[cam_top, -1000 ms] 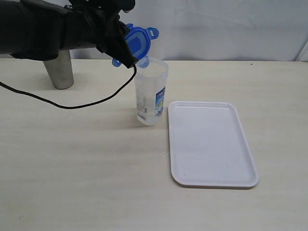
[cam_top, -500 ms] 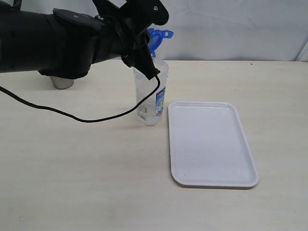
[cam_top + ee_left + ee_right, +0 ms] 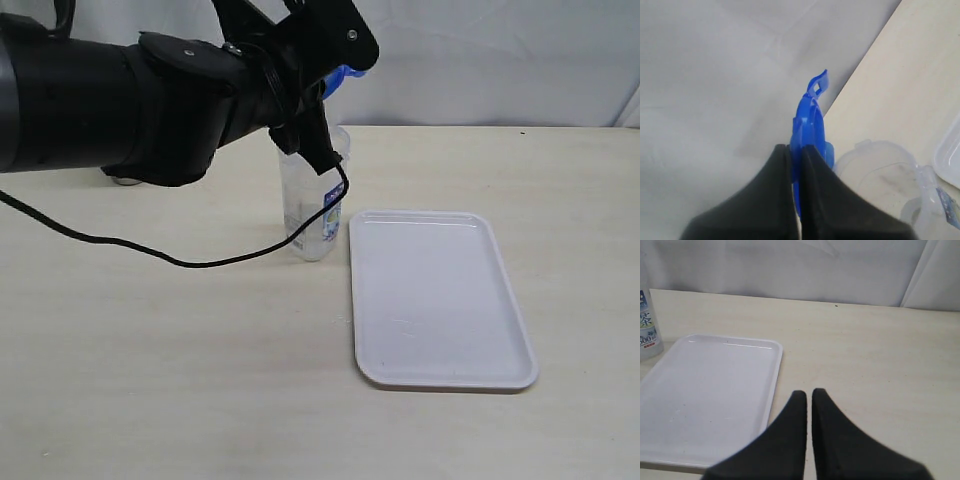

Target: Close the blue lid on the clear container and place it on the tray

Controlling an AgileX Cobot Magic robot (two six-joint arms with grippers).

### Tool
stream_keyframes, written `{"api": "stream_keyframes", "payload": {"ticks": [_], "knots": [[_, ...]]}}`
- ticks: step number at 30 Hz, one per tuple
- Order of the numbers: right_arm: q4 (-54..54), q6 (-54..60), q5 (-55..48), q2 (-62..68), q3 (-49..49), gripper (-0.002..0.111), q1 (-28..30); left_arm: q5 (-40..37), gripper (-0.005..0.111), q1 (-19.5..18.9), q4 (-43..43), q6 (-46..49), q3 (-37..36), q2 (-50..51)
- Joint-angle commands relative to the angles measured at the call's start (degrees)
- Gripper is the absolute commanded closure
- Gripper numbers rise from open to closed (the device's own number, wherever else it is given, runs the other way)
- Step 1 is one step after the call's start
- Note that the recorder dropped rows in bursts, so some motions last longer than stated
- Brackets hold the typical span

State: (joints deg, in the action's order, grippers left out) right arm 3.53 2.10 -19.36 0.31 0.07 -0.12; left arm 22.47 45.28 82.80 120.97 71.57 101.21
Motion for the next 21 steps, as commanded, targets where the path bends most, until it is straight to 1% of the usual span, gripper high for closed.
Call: {"api": "stream_keyframes", "payload": {"ticks": [1,6,9,16,21], "knots": [[-0.1,0.0,0.0,-0.3,-0.1,0.104,0.0,0.6,0.107,0.1,-3.6,1.8,-1.5,-0.1],[-0.1,0.0,0.0,-0.3,-0.1,0.104,0.0,1.6,0.107,0.2,-6.5,1.8,-4.2,-0.1],[-0.1,0.0,0.0,-0.3,-0.1,0.104,0.0,0.1,0.107,0.2,-7.4,1.8,-4.3,-0.1],[-0.1,0.0,0.0,-0.3,-0.1,0.104,0.0,0.6,0.107,2.0,-9.2,1.8,-4.3,-0.1],[-0.1,0.0,0.0,-0.3,-0.1,0.104,0.0,3.1,0.107,2.7,-10.8,1.8,-4.3,-0.1]]}}
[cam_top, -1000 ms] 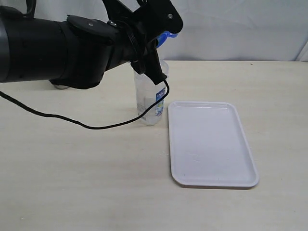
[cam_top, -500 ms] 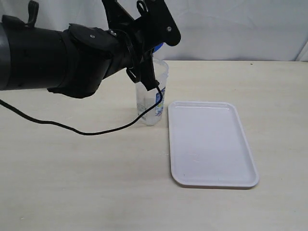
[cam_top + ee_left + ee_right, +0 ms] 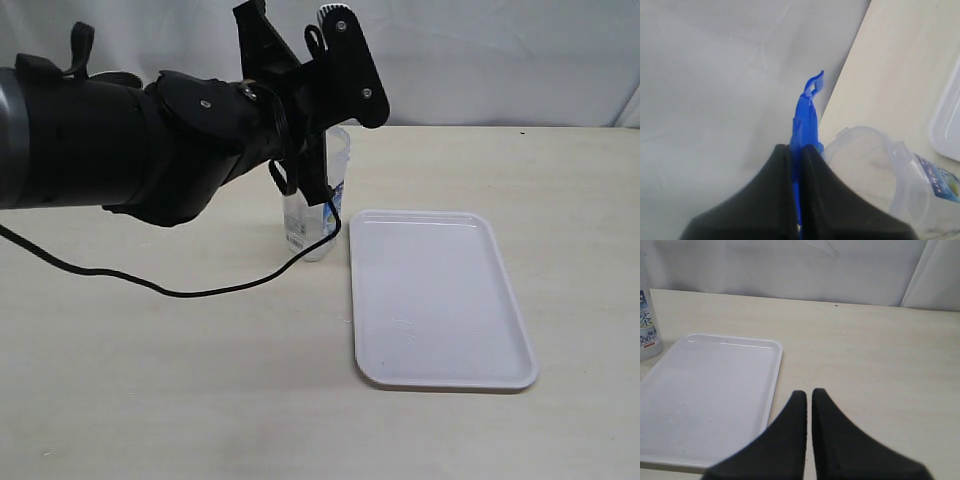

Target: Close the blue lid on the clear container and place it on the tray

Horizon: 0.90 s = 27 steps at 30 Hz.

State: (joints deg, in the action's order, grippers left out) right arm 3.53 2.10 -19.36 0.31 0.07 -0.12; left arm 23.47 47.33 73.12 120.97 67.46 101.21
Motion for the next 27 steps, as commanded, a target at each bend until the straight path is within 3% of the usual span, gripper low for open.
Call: {"api": "stream_keyframes", "payload": {"ticks": [1,18,27], "knots": [[-0.1,0.0,0.0,-0.3,-0.1,0.104,0.0,2.2,0.107,0.7,-1.1,1.8,-0.2,-0.1],[-0.1,0.0,0.0,-0.3,-0.1,0.104,0.0,1.4,0.107,1.2,1.0,1.8,-0.2,-0.1],[-0.1,0.0,0.0,-0.3,-0.1,0.104,0.0,4.6,0.107,3.0,-2.7,1.8,-4.7,-0.1]]}}
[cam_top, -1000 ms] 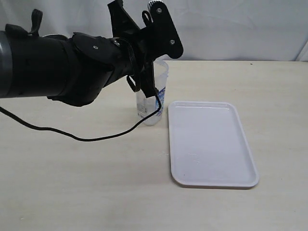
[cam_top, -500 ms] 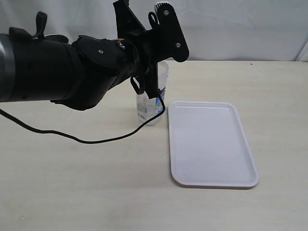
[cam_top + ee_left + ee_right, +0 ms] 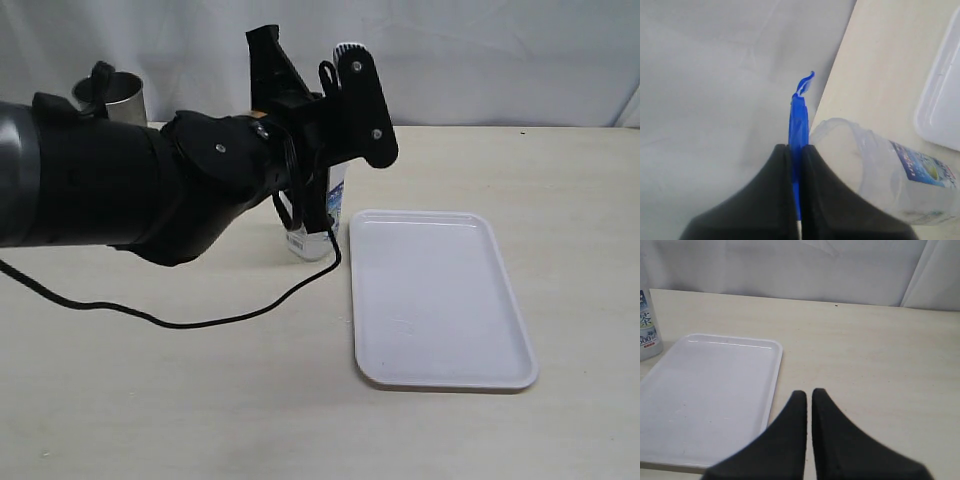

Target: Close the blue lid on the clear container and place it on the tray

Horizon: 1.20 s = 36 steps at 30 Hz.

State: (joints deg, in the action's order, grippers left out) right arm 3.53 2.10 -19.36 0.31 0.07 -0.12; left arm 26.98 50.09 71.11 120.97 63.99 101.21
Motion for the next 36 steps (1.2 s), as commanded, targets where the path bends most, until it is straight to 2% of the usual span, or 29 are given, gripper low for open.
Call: {"api": "stream_keyframes", "payload": {"ticks": [1,18,22,36], "knots": [[-0.1,0.0,0.0,-0.3,-0.1,0.104,0.0,1.1,0.107,0.5,-0.7,1.8,-1.3,-0.1],[-0.1,0.0,0.0,-0.3,-0.1,0.104,0.0,-2.3,0.107,0.6,2.0,1.8,-1.5,-0.1],[-0.1,0.0,0.0,-0.3,-0.1,0.104,0.0,-6.7,0.107,0.6,3.4,1.8,-1.5,-0.1],[-0.1,0.0,0.0,-0.3,-0.1,0.104,0.0,-4.8,0.107,0.6,6.3,1.8,-1.5,-0.1]]}}
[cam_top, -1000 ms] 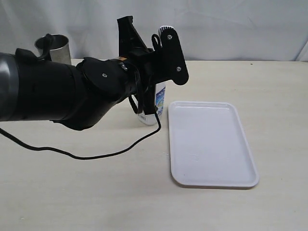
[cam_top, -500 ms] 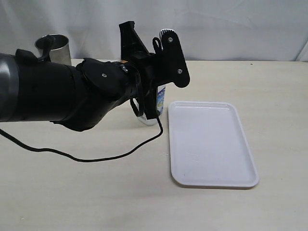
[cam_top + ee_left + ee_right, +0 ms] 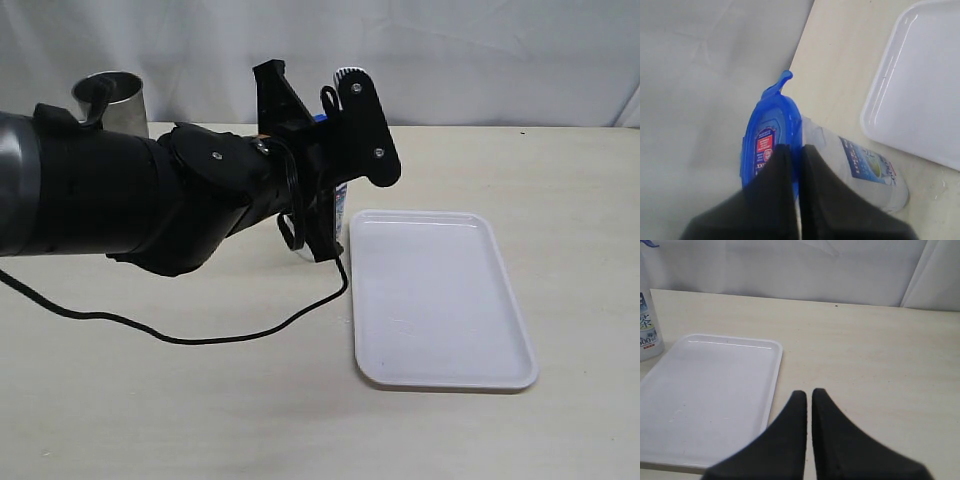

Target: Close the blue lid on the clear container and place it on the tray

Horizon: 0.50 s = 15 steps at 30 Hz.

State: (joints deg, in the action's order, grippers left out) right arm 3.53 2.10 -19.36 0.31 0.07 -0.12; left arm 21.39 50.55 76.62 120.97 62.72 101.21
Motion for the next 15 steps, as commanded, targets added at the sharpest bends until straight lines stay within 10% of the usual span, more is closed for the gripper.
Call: {"api": "stream_keyframes", "payload": {"ticks": [1,15], "knots": [[-0.1,0.0,0.0,-0.3,-0.1,0.104,0.0,0.8,0.107,0.2,0.7,1.8,-0.2,0.0],[-0.1,0.0,0.0,-0.3,-0.1,0.104,0.0,2.0,0.107,0.2,-1.6,1.8,-3.4,0.2]]}}
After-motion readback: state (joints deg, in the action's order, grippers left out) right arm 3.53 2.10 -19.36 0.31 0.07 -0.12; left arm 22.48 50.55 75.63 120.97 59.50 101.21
